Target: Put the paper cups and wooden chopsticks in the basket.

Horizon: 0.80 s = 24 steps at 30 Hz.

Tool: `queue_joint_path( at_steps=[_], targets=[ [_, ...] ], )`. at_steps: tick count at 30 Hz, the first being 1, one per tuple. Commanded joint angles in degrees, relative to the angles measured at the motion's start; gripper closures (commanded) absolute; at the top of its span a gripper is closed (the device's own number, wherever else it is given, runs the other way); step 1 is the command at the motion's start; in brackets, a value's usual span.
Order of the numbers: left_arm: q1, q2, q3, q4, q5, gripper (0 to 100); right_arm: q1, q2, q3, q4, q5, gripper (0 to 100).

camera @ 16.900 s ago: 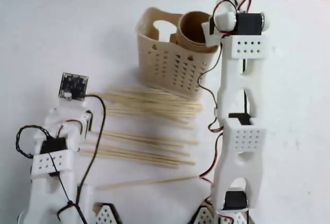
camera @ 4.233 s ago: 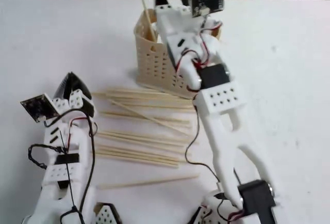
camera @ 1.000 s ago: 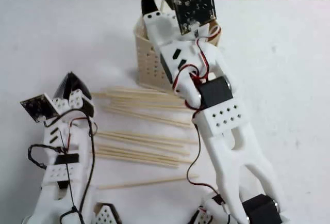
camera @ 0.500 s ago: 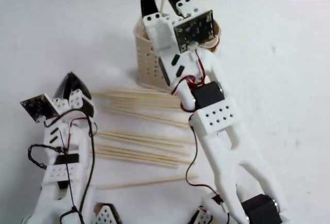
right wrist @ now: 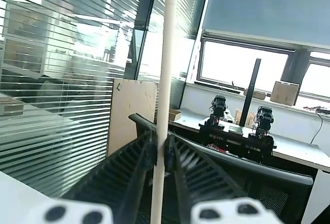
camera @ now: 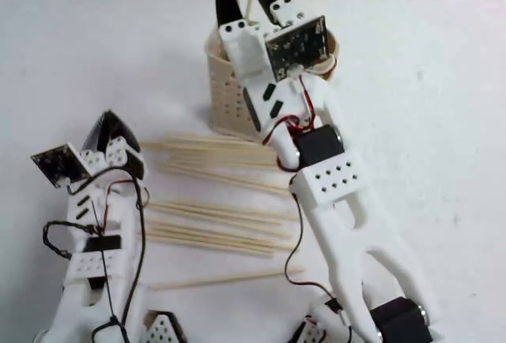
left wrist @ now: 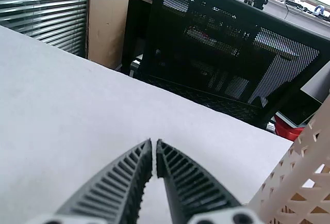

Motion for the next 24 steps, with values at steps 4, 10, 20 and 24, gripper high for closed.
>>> queue_joint_path(
  at_steps=[4, 10, 20, 24],
  targets=[
    [0.7, -1.1, -0.3, -1.1, 0.3, 95, 3.4, 3.9, -2.3, -4.4, 0.9, 98.1],
    [0.6, -1.1, -0.3, -1.1, 0.3, 95, 3.2, 3.9, -2.4, -4.3, 0.9, 98.1],
    [0.5, -1.1, -0.3, -1.1, 0.3, 95, 3.2, 3.7, -2.5, -2.7, 0.6, 81.5],
    [0.5, -1.1, -0.3, -1.2, 0.3, 95, 3.1, 3.7, -4.7, 0.9, 0.7, 87.5]
  ],
)
